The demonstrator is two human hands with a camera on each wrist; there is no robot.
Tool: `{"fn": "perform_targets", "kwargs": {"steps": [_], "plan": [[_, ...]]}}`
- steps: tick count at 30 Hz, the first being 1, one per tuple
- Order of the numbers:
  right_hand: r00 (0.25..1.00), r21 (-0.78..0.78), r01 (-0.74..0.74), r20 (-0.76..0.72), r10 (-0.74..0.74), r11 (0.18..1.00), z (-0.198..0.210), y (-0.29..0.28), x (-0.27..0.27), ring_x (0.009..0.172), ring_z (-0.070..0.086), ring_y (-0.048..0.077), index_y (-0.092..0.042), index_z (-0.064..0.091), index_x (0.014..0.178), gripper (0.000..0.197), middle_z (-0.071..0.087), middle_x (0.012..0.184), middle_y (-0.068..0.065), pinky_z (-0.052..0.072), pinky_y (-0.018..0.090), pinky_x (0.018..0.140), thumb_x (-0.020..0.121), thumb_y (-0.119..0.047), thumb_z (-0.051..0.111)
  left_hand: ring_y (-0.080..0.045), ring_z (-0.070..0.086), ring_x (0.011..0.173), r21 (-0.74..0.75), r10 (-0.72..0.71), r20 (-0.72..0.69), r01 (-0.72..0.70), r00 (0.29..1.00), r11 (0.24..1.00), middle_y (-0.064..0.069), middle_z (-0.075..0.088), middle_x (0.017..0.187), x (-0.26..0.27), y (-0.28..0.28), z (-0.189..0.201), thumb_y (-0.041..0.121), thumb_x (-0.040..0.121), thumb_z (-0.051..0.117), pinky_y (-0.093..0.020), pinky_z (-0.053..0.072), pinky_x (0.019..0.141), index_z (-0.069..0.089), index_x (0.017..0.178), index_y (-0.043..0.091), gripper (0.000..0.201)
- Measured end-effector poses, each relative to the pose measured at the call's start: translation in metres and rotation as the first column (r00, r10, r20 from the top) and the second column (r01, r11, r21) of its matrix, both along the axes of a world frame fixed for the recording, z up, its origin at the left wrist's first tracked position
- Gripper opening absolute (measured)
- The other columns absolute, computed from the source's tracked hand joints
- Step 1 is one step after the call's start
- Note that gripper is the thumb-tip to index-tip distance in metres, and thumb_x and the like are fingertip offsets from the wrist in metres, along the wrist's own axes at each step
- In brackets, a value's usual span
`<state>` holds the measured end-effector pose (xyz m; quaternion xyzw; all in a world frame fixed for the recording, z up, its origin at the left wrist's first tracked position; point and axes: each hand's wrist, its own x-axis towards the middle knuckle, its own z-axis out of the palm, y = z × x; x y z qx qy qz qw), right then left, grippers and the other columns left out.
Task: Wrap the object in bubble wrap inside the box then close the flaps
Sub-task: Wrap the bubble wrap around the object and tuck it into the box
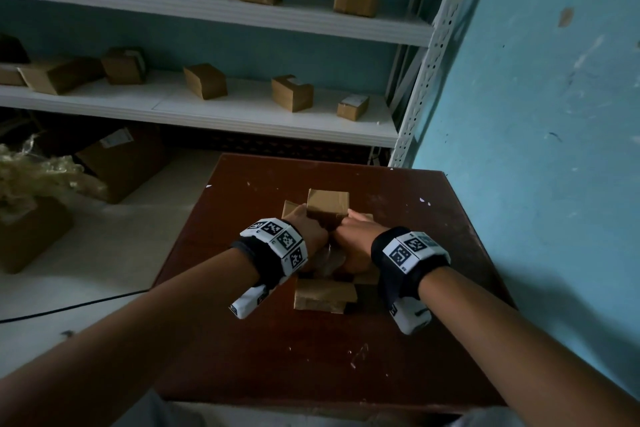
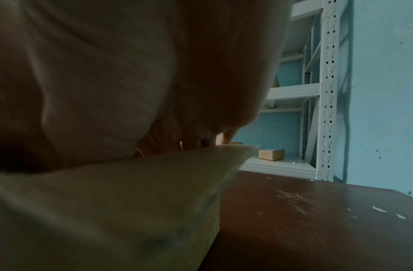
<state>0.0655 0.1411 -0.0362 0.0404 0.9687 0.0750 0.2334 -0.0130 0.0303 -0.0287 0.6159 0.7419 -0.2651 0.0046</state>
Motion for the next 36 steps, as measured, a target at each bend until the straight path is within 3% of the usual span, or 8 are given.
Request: {"fn": "perform_targets", "kwargs": {"steps": [4, 8, 11, 16, 23, 27, 30, 36], "plan": [[0.995, -0.071, 0.016, -0.097, -0.023, 0.997, 0.014, -0.015, 0.008, 0.129, 0.044, 0.021, -0.024, 0.06, 0.12, 0.045, 0.058, 0.129, 0.0, 0.014, 0.042, 0.118, 0.081, -0.047, 0.064, -0.021, 0.06, 0.1, 0.101, -0.031, 0.129, 0.018, 0.991, 0.995, -0.003, 0.065, 0.108, -0.001, -0.006, 0.009, 0.033, 0.095, 0.047, -0.032, 0.045, 0.088, 0.064, 0.104, 0.013, 0.028], [0.971, -0.185, 0.053, -0.22, -0.094, 0.981, 0.025, -0.025, 0.027, 0.117, 0.047, 0.026, -0.016, 0.064, 0.108, 0.032, 0.061, 0.117, 0.005, 0.036, 0.033, 0.093, 0.087, -0.04, 0.062, -0.016, 0.062, 0.087, 0.191, -0.031, 0.133, 0.005, 0.991, 0.982, 0.003, 0.068, 0.094, 0.007, -0.017, 0.013, 0.042, 0.092, 0.048, -0.033, 0.049, 0.083, 0.069, 0.093, 0.02, 0.031], [0.983, -0.193, 0.126, -0.107, -0.149, 0.973, 0.032, -0.027, 0.033, 0.11, 0.047, 0.026, -0.012, 0.066, 0.1, 0.03, 0.061, 0.105, 0.006, 0.034, 0.031, 0.08, 0.089, -0.039, 0.059, -0.02, 0.063, 0.087, 0.145, 0.017, 0.181, -0.044, 0.983, 0.988, -0.003, 0.068, 0.095, 0.01, -0.022, 0.011, 0.031, 0.093, 0.053, -0.032, 0.051, 0.081, 0.067, 0.094, 0.013, 0.023], [0.983, -0.136, 0.178, -0.025, -0.183, 0.975, 0.033, -0.03, 0.024, 0.09, 0.061, 0.024, -0.017, 0.067, 0.1, 0.028, 0.066, 0.097, 0.004, 0.053, 0.038, 0.081, 0.081, -0.038, 0.069, -0.023, 0.06, 0.104, 0.117, 0.123, 0.274, -0.16, 0.954, 0.98, -0.008, 0.064, 0.111, 0.014, -0.02, 0.015, 0.023, 0.093, 0.057, -0.026, 0.041, 0.078, 0.062, 0.114, 0.009, 0.027], [0.982, -0.112, 0.176, -0.043, -0.182, 0.978, 0.029, -0.035, 0.021, 0.11, 0.054, 0.027, -0.013, 0.063, 0.115, 0.038, 0.062, 0.115, 0.008, 0.033, 0.028, 0.08, 0.091, -0.041, 0.058, -0.022, 0.063, 0.099, 0.138, 0.158, 0.323, -0.212, 0.933, 0.968, -0.006, 0.067, 0.109, 0.015, -0.017, 0.012, 0.026, 0.093, 0.056, -0.032, 0.051, 0.087, 0.064, 0.112, 0.01, 0.026], [0.976, -0.126, 0.217, 0.011, -0.217, 0.968, 0.026, -0.029, 0.015, 0.113, 0.054, 0.028, -0.012, 0.063, 0.118, 0.035, 0.061, 0.121, 0.01, 0.041, 0.03, 0.088, 0.09, -0.034, 0.061, -0.022, 0.061, 0.101, 0.145, 0.11, 0.286, -0.157, 0.952, 0.977, -0.005, 0.066, 0.11, 0.015, -0.014, 0.012, 0.027, 0.091, 0.059, -0.032, 0.046, 0.09, 0.064, 0.111, 0.012, 0.026], [0.958, -0.17, 0.287, 0.056, -0.282, 0.943, 0.026, -0.024, 0.007, 0.114, 0.056, 0.031, -0.007, 0.062, 0.121, 0.03, 0.06, 0.125, 0.014, 0.045, 0.04, 0.1, 0.097, -0.021, 0.05, -0.021, 0.06, 0.103, 0.168, 0.073, 0.264, -0.12, 0.962, 0.978, -0.004, 0.066, 0.113, 0.013, -0.012, 0.011, 0.029, 0.091, 0.058, -0.033, 0.042, 0.094, 0.063, 0.114, 0.014, 0.028], [0.991, -0.072, 0.127, -0.029, -0.129, 0.989, 0.015, -0.02, 0.014, 0.136, 0.031, 0.029, -0.015, 0.047, 0.138, 0.061, 0.043, 0.144, 0.009, 0.018, 0.037, 0.114, 0.086, -0.042, 0.065, -0.023, 0.053, 0.11, 0.157, 0.068, 0.253, -0.11, 0.965, 0.981, -0.007, 0.058, 0.121, 0.009, -0.008, 0.004, 0.032, 0.091, 0.058, -0.036, 0.035, 0.104, 0.059, 0.119, 0.012, 0.035]]}}
